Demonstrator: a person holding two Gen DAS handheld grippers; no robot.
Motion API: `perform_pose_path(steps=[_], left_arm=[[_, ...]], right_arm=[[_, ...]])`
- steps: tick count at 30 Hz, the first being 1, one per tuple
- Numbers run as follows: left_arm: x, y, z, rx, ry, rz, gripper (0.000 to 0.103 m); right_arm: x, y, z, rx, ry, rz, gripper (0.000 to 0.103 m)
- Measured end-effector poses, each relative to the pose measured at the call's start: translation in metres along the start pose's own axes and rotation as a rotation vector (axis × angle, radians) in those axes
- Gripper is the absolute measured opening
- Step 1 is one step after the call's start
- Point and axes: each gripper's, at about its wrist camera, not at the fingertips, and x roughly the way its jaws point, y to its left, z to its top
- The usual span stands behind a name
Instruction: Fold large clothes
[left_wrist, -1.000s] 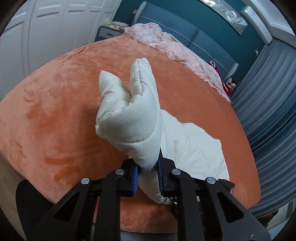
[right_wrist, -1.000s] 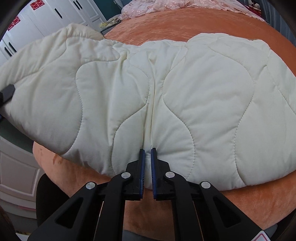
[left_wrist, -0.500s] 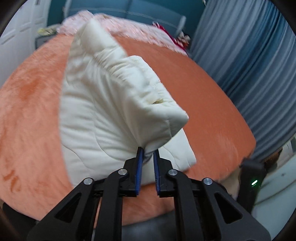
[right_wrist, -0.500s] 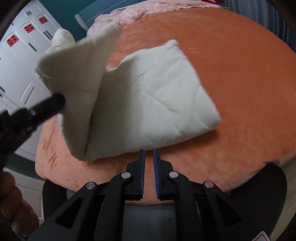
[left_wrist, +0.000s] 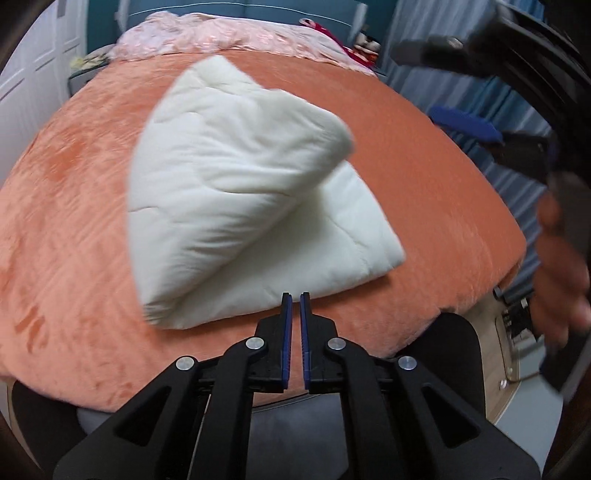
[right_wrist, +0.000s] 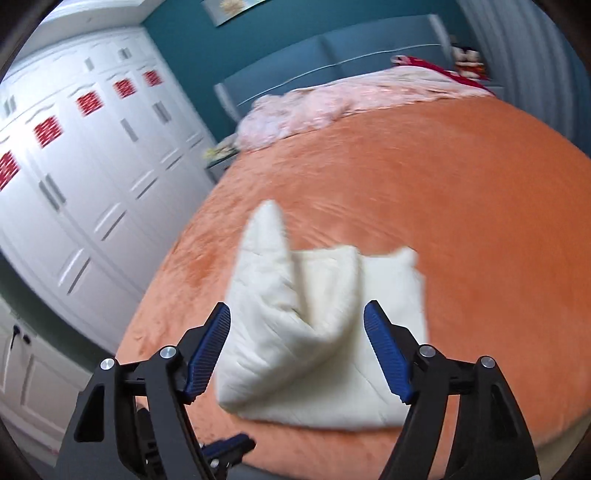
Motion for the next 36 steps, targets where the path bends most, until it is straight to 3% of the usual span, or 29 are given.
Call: perform_pose_path(steps=[4,5,6,7,10,13,18,22,27,32,36], left_arm=[[-0.022,0.033,0.0,-0.097,-0.036,0.076,0.005],[-0.026,0.043,0.001,-0.12,-0.044,0.089,0.005],[-0.028,0.051,0.002,-0.143,-0.05,0.104,0.005],[-0.029,0.058,0.003,-0.161,-0.054,0.112,0.005],[-0.031,0.072,0.011,-0.214,-0.066,0.122,0.005],[-0.035,0.078,0.021,-0.23,-0.093,0.12,0.005],[-0.035,0.07,0.043,-0.218,-0.12,0.095,0.005],[-0.018,0.049,0.06,-0.183,-0.108,0.065,0.005],[0.013,0.016,0.075,-0.143,-0.049,0.034,0.005],[0.052,-0.002,0.08,-0.129,0.037,0.074,0.005],[0.074,-0.004,0.077,-0.113,0.063,0.123,0.005]], right_arm=[[0.058,0.016,0.01,-0.061,0.126,-0.034,0.073],[0.069,0.014,0.007,-0.06,0.152,-0.046,0.068],[0.078,0.012,0.003,-0.055,0.175,-0.053,0.061],[0.081,0.01,0.001,-0.051,0.195,-0.053,0.032],[0.077,0.002,-0.008,-0.032,0.195,-0.044,0.02],[0.051,-0.006,-0.015,-0.008,0.13,-0.058,0.018],[0.014,-0.046,-0.046,0.102,0.065,-0.153,0.018],[0.006,-0.092,-0.079,0.227,0.105,-0.176,0.018],[0.02,-0.103,-0.102,0.205,0.161,-0.227,0.018],[0.042,-0.105,-0.113,0.182,0.203,-0.287,0.02],[0.046,-0.112,-0.116,0.238,0.207,-0.257,0.021]])
